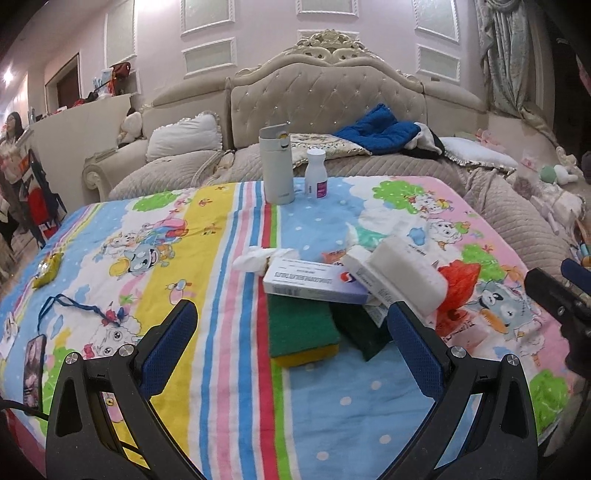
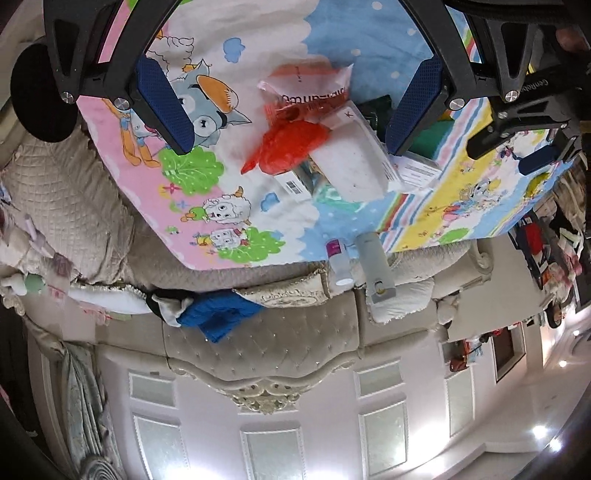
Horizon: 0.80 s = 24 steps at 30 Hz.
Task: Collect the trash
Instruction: 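Move both tools toward the pile of trash on the quilt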
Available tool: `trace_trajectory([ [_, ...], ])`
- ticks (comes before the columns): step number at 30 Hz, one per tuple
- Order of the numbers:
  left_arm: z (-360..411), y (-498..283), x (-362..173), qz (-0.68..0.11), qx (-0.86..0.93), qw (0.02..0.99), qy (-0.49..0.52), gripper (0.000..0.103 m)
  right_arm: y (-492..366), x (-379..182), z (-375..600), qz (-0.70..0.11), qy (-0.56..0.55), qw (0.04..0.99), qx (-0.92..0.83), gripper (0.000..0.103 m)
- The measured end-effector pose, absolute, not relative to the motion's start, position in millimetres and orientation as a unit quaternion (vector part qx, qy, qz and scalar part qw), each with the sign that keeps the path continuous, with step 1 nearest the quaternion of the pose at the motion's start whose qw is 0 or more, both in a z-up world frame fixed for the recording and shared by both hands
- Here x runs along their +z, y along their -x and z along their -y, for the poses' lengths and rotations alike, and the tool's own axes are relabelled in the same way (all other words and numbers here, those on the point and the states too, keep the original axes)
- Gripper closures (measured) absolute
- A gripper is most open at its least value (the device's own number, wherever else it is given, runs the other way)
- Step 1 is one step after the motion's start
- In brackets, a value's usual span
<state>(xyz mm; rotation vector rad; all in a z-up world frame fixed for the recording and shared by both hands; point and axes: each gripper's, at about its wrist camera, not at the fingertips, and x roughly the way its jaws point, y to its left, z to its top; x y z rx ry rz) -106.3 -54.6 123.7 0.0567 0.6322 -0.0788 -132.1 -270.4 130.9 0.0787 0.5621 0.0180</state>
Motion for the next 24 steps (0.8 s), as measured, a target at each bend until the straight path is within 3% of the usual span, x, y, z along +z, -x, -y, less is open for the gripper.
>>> trace_trajectory([
  [24,72.0,105.0,121.5,-0.318,-0.06,0.946,-0.013,0.001,131.6,122.4,279.0,-0.286,-0.037,0.957,-0.005,0.0],
])
